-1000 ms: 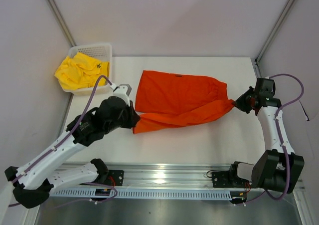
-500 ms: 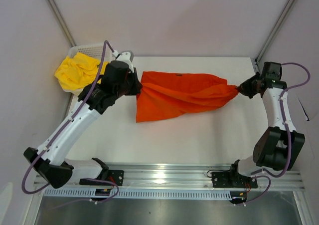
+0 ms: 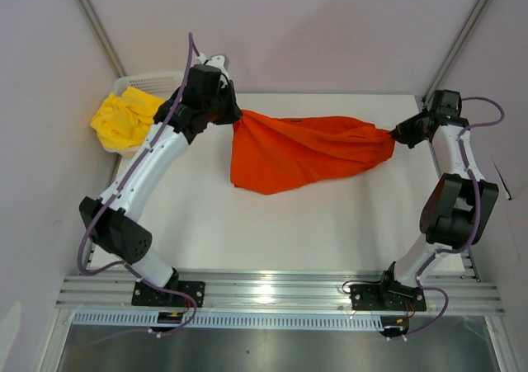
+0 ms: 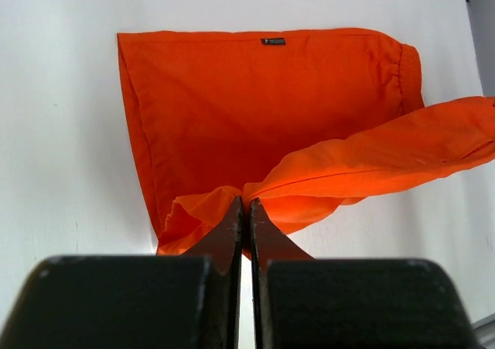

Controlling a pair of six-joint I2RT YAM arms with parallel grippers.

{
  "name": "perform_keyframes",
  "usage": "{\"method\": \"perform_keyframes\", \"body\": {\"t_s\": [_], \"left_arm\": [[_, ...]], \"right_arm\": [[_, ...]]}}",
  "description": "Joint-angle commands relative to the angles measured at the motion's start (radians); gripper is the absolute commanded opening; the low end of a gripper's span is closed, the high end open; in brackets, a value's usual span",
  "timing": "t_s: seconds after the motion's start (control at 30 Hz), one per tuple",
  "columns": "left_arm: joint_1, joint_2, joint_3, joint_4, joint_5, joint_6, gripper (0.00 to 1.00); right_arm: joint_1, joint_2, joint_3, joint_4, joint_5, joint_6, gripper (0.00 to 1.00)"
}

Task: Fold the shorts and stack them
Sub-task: Fold the shorts

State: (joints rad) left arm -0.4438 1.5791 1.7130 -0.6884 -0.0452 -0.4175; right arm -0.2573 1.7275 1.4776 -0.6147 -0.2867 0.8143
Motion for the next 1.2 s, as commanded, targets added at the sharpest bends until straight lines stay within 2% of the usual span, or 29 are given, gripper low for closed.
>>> {"method": "perform_keyframes", "body": {"t_s": [0.0,0.2,0.37,0.47,0.57,0.6,0.73,0.9,1.03,1.13,1.17], "left_arm": [[0.043,0.061,0.095,0.029,0.038,0.011,0.00],[0.096,0.191,0.161,0.023,0.087,-0.003,0.00],[0.135,0.286,0.224,0.072,0.104,-0.004,0.00],[0.162,0.364,0.284,0.078,0.107,-0.010,0.00],[0.192,0.442,0.351,0.073,0.102,-0.026,0.00],[0.200,0.459,0.356,0.075,0.096,-0.038,0.00],[0.240,0.515,0.335,0.115,0.131,-0.073,0.00],[0.244,0.480,0.240,0.191,0.125,-0.067,0.00],[0.246,0.515,0.279,0.130,0.096,-0.055,0.00],[0.247,0.525,0.267,0.122,0.081,-0.058,0.00],[0.247,0.529,0.255,0.133,0.077,-0.058,0.00]], "right_arm": [[-0.002,0.049,0.096,0.053,-0.022,0.025,0.00],[0.018,0.173,0.249,0.046,-0.022,0.031,0.00],[0.030,0.271,0.319,0.144,-0.040,0.092,0.00],[0.041,0.331,0.357,0.288,-0.095,0.160,0.00],[0.058,0.461,0.466,0.427,-0.160,0.203,0.00],[0.075,0.543,0.508,0.455,-0.176,0.239,0.00],[0.105,0.711,0.671,0.694,-0.287,0.348,0.00],[0.125,0.699,0.670,0.656,-0.204,0.303,0.00],[0.145,0.721,0.717,0.577,-0.190,0.270,0.02],[0.151,0.761,0.737,0.604,-0.204,0.290,0.04],[0.156,0.774,0.737,0.604,-0.206,0.299,0.11]]}}
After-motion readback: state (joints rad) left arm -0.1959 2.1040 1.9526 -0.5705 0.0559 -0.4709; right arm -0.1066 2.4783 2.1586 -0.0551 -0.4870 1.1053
